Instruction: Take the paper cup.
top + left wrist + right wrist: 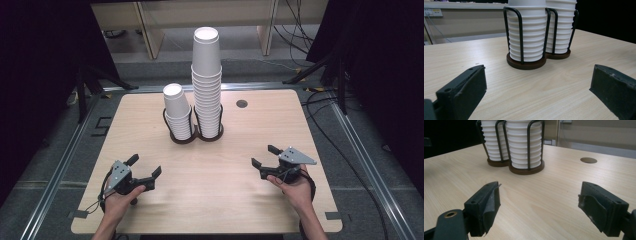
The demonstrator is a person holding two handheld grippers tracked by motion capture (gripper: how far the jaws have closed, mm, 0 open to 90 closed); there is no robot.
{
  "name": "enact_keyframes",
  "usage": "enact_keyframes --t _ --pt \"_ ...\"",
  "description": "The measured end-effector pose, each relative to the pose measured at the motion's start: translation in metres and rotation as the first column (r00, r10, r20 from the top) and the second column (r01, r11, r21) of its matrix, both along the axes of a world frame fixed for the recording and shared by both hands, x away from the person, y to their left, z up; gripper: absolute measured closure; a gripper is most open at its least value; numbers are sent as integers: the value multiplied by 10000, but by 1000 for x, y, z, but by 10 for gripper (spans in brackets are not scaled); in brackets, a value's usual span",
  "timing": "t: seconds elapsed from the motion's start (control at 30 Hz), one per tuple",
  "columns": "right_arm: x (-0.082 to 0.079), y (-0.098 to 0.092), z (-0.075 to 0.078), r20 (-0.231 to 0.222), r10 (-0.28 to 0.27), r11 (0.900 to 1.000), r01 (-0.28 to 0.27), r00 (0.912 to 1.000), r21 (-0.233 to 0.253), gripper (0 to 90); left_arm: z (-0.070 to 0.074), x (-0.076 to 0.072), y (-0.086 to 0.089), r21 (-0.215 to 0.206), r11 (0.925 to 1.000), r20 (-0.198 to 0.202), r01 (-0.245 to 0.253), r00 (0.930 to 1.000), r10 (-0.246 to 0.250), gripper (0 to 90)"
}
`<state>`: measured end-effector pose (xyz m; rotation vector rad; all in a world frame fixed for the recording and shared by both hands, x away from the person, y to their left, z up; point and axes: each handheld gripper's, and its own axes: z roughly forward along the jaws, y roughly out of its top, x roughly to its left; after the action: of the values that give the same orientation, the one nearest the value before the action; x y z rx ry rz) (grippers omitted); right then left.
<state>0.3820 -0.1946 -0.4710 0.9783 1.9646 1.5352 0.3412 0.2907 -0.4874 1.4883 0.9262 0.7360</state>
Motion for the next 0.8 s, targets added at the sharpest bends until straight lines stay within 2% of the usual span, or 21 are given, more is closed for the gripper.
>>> enact_keyframes --t 0.07,0.1,0.13,0.2,0.27,0.3,0.33,0.4,0.43,0.47,0.57,0.63,0.67,0.7,0.73,0.77,0.8 --pt "2 -2 4 -2 77 10000 -77 10000 -44 175 4 0 -1 61 10000 -27 10 10000 -10 0" --pt "2 -2 6 -27 126 9998 -126 9999 120 173 4 0 -1 61 10000 -27 10 10000 -10 0" --pt "2 -2 6 -27 126 9998 -126 9999 120 173 6 3 -3 -93 9999 225 137 9997 -135 0" --pt "4 -4 12 111 -55 10000 54 9999 80 173 15 5 -6 -583 9973 155 447 9989 -439 2" --pt "8 -7 21 418 -7 9998 -2 9991 212 173 25 8 -10 -644 9958 340 649 9974 -628 7" --pt "8 -6 25 412 -22 9988 2 9991 482 173 30 10 -13 -693 9950 416 717 9968 -689 7" --pt "9 -7 30 589 58 9991 -83 9982 418 173 36 13 -17 -685 9942 581 831 9952 -792 8" --pt "11 -6 47 925 33 9995 -63 9957 323 173 47 18 -23 -371 9940 912 1025 9909 -988 6" --pt "11 -3 52 868 58 9986 -104 9962 525 171 53 22 -25 -356 9923 1001 1186 9884 -1146 6" --pt "12 -3 57 1047 -15 9992 -27 9945 396 171 60 25 -28 -430 9897 1087 1364 9854 -1311 2" --pt "16 0 67 1052 135 9988 -182 9944 448 168 80 36 -38 -147 9877 1502 1558 9769 -1519 3" --pt "21 4 77 1306 10 9994 -56 9914 350 167 93 44 -45 16 9854 1709 1703 9708 -1681 2" --pt "28 9 87 1445 36 9997 -71 9895 238 165 99 48 -50 69 9838 1797 1790 9676 -1773 3" --pt "28 9 87 1445 36 9997 -71 9895 238 165 105 52 -54 163 9829 1826 1836 9659 -1834 3" --pt "35 15 97 1388 90 9996 -126 9903 253 165 115 59 -64 243 9817 1802 1890 9650 -1903 3" --pt "35 15 97 1388 90 9996 -126 9903 253 165 115 59 -64 243 9817 1802 1890 9650 -1903 3" --pt "41 22 109 1509 263 9995 -291 9882 159 166 120 63 -69 378 9800 1816 1952 9631 -1988 3"
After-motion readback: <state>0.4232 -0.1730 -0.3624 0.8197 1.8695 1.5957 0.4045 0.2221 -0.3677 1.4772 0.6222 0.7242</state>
